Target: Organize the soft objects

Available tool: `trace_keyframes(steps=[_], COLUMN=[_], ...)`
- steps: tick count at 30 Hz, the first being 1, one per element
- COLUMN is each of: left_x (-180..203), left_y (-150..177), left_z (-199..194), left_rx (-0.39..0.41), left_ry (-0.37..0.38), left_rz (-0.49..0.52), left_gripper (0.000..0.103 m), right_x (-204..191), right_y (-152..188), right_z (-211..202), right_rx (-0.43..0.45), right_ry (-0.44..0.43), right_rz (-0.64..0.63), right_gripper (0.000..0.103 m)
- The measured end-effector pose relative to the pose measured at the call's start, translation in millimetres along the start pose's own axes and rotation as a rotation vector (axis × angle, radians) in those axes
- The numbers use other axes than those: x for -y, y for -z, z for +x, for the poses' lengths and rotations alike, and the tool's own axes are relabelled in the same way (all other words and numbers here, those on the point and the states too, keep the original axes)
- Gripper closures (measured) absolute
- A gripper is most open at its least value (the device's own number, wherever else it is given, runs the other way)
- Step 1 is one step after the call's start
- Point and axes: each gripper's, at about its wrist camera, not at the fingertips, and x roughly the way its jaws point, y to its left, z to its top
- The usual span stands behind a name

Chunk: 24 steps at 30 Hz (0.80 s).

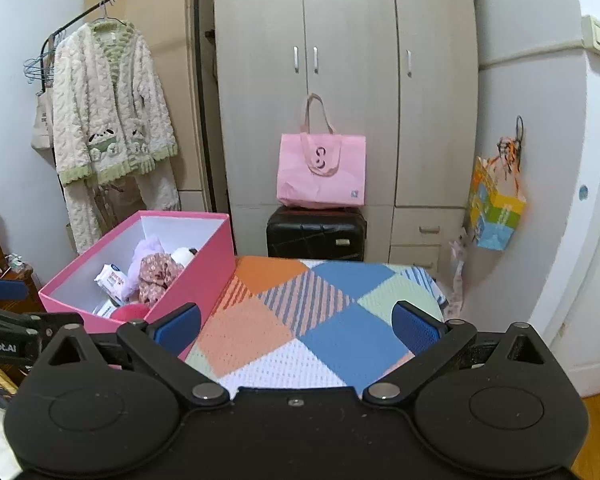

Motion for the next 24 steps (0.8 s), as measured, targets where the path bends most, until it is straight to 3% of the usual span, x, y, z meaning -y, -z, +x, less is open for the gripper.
trace_keyframes(steps=[9,24], left_x=[5.9,11.2], left_y=[5.1,15.3], left_z=[3.4,7.7], left_rx=[-0.026,0.012], left_ry=[0.013,-0.046], left_rz=[-0.051,-0.059], left_gripper=[0.006,0.006], right_x=[-1.8,-13.0], right_y=[6.6,15.2], right_z=[-9.2,-15.1], right_rx=[0.006,0.014], right_ry=[0.001,0.028], right_rz=[-0.001,-0.033], right_gripper=[0.000,0.000])
